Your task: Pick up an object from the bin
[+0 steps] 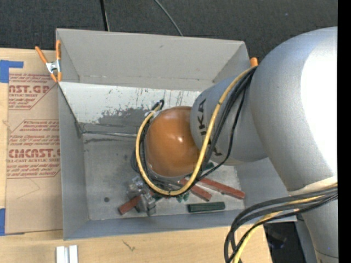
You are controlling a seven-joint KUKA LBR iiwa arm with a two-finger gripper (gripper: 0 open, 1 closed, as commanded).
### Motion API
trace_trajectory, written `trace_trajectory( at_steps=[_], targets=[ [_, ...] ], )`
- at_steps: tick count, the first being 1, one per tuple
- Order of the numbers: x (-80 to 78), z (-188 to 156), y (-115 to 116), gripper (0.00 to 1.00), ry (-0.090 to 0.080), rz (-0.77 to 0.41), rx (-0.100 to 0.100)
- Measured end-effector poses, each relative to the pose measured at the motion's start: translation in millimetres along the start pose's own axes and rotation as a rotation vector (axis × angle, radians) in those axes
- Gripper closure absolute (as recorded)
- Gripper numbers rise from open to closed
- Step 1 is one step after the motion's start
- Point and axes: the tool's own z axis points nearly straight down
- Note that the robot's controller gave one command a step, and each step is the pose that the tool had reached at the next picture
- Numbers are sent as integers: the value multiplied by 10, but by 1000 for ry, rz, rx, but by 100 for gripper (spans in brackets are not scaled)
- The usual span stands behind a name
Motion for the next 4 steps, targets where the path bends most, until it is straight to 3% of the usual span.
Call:
trace_trajectory(
  at_steps=[1,2,3,4],
  targets=[
    [0,-1,0,100,0,0,0],
    [-189,-1252,-205,100,-7,-29,0],
    [-189,-1251,-206,0,-7,-28,0],
    [-188,-1251,-206,0,-7,-28,-1]
  ],
)
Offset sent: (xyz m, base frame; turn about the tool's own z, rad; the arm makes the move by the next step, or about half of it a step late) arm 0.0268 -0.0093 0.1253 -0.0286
